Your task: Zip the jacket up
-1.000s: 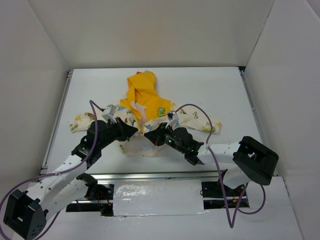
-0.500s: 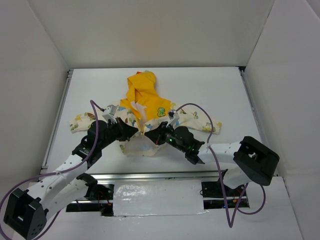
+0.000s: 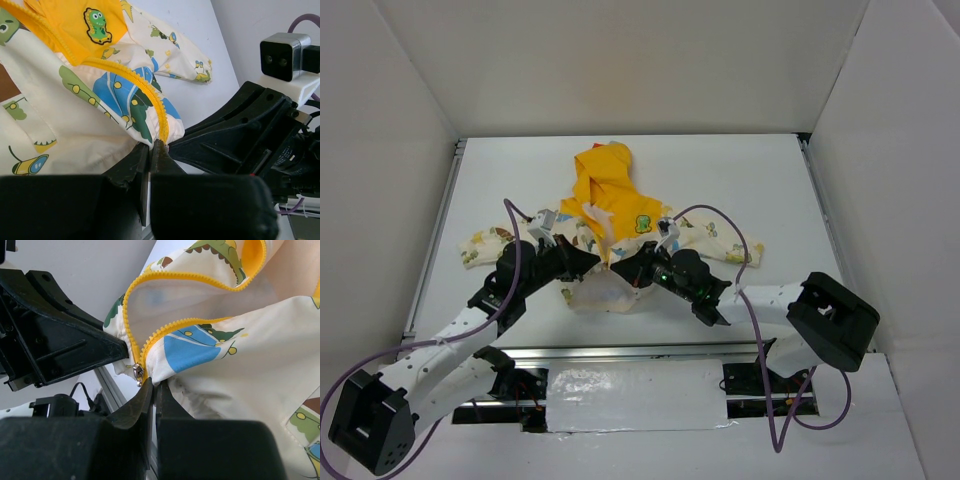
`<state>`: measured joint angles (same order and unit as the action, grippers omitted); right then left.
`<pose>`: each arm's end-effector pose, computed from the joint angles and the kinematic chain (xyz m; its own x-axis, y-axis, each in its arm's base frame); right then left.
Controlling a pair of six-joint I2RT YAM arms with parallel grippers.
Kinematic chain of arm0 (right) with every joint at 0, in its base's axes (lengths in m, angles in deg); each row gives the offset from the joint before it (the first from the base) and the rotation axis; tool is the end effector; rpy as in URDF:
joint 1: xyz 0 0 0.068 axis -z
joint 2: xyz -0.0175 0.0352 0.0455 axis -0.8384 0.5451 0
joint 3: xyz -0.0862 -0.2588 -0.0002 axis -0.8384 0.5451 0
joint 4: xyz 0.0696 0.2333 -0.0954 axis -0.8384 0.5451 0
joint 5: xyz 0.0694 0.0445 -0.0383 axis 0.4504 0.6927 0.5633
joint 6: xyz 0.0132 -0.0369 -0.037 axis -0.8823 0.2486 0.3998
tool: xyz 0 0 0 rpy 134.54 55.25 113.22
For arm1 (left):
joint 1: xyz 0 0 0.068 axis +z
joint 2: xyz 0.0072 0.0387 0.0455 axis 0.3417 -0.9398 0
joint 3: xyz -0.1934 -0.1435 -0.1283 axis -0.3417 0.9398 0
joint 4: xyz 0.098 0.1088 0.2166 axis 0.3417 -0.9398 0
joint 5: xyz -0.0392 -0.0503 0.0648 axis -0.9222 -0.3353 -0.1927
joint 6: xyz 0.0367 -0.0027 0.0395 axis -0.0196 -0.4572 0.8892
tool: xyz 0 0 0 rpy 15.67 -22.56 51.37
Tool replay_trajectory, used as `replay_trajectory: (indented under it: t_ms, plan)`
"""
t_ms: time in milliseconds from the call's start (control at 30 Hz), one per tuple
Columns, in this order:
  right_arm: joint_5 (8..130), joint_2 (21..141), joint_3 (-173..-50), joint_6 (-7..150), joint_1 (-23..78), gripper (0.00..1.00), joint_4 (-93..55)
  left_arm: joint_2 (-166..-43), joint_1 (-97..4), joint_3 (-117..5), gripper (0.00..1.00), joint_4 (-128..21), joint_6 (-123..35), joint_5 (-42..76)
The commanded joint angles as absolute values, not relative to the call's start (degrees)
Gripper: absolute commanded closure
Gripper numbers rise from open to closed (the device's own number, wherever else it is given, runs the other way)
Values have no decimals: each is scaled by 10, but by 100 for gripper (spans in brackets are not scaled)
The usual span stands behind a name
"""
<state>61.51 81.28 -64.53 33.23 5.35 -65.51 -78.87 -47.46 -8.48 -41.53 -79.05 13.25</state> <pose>0.1766 0.2233 0.2025 -0.6123 0.3690 -0.6992 -0.5027 0.5009 0.7046 0.1776 -0.1005 0.2457 -0.5738 -0.5084 -0.6421 0.3078 0.5926 -0.7443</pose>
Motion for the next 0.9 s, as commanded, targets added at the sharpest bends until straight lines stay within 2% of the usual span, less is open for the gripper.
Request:
replay_trajectory:
  t_ms: [0,667,867]
  plan:
    - [624,794,-653,331,64,100,-689,-787,-475,-78,100,-373,-798,98]
    - [670,786,-672,343,89,100,-659,-807,-475,-83,100,-374,-763,65]
    - [664,770,-687,353,89,100,-604,-811,-475,-92,100,-387,-740,60]
